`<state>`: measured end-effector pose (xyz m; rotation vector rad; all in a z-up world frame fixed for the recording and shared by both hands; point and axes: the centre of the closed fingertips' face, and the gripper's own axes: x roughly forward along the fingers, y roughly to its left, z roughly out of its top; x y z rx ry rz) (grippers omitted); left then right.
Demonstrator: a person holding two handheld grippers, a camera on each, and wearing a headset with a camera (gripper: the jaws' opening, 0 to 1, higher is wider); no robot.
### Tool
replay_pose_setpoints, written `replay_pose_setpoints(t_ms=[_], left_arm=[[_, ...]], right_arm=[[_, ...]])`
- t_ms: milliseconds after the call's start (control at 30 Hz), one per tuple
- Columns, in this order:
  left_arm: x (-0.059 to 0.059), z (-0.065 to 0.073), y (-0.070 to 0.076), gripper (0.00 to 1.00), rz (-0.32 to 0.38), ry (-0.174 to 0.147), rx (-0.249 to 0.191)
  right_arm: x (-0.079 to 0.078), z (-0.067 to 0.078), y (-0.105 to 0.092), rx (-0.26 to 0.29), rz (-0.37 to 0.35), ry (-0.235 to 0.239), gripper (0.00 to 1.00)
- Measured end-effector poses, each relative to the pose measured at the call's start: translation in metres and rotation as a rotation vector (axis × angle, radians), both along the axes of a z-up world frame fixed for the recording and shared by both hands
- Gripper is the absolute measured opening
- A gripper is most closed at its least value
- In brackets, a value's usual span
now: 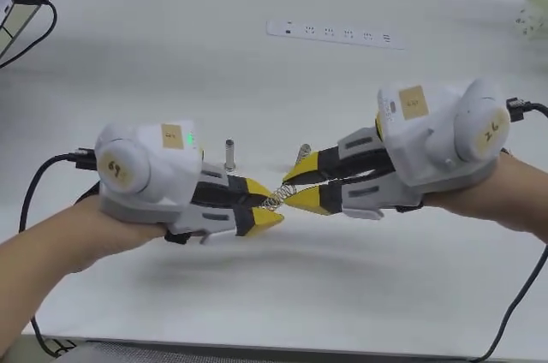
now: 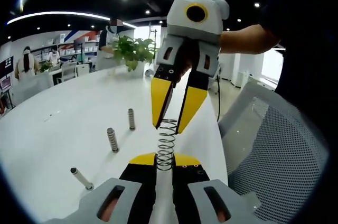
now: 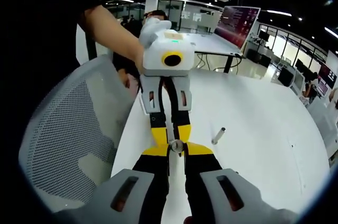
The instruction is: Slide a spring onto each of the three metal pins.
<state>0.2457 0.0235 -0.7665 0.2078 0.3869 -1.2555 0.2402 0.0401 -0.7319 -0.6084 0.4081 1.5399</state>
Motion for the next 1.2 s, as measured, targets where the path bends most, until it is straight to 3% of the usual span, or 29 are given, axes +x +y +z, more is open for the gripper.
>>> replay_pose_setpoints(t_ms=[233,667,1200], left_arm=[[0.001,0.003,-0.004,0.02,0.003,-0.005,-0.014],[0.002,0.003,-0.002,0.03,0.010,0.001,-0.018],[0.000,0.003,0.000,0.03,0.028,0.020,-0.021]], right_arm=[[-0.001,0.009,0.010,0.076,-0.030,0.047,0.08],[-0.003,0.010,0.020,0.151,-0.057,0.060,0.07],[-0.003,0.011,0.019,0.129,-0.041,0.037,0.07]])
